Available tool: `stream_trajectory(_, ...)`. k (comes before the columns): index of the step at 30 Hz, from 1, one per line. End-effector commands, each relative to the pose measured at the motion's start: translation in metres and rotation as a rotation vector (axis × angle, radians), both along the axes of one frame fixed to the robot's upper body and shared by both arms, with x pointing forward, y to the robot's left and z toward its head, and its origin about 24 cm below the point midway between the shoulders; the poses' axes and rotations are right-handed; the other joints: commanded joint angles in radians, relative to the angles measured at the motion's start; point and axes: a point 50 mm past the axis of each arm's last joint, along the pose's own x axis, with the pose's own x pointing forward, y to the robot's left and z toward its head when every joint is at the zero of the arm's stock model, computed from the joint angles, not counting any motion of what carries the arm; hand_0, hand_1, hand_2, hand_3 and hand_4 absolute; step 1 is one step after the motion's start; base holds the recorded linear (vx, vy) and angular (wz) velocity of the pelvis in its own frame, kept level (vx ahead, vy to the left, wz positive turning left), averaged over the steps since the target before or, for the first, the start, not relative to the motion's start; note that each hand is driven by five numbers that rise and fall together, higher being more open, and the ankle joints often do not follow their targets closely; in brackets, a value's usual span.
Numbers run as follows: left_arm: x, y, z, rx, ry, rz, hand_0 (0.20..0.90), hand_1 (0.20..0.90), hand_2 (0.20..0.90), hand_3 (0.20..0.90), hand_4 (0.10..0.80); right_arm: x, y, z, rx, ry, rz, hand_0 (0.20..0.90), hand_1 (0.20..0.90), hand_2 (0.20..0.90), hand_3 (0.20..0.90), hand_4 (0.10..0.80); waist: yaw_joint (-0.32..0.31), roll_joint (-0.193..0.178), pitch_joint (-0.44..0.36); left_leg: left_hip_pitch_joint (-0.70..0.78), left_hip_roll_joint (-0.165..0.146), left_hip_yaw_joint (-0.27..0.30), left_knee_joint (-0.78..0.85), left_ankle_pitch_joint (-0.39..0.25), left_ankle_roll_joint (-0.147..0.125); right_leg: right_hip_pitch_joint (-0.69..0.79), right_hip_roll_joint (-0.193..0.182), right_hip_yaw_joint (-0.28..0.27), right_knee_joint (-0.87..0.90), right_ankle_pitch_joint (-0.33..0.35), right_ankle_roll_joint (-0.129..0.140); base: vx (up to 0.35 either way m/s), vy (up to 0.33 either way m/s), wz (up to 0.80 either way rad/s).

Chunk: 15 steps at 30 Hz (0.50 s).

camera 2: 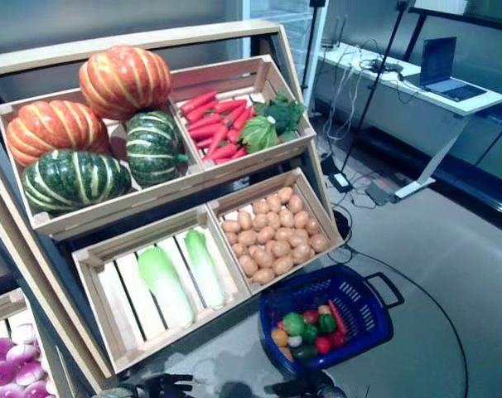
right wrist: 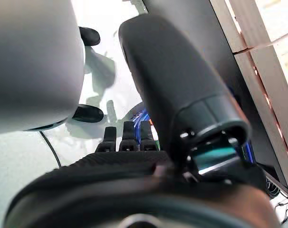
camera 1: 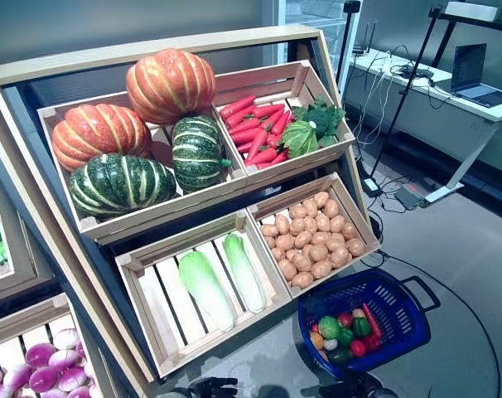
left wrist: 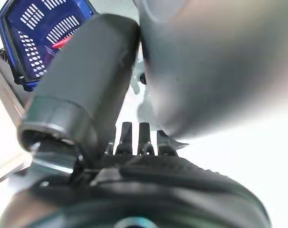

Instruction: Put vegetables into the basket

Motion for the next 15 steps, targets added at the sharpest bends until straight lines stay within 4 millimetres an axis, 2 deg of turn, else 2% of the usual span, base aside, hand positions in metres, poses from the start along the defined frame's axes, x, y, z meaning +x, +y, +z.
stream_trajectory(1,0.0402,0.0000,0.0123,-0.002,-0.112,-0.055,0.900,0.900,0.900,0.900,0.800,0.0354,0.0048,0.0103,0.034,-0.100,0.010,0.900,0.900,0.900,0.900,0.800,-0.001,-0.028,0.012,0.001,0.002,-0.025,0.008,-0.051,-0.025,0.057,-0.040,-0.003,0.005,-0.018,0.039,0.000,0.000,0.00)
stream_trajectory(15,0.0498,-0.0066,0.0162,-0.024,-0.157,-0.112,0.900,0.900,0.900,0.900,0.800,0.0396,0.0062,0.0117,0.036,-0.108,0.016,0.900,0.900,0.900,0.900,0.800,-0.004,-0.023,0.020,-0.002,0.002,-0.026,0.008,-0.051,-0.024,0.052,-0.041,0.000,0.005,-0.019,0.036,0.000,0.000,0.00)
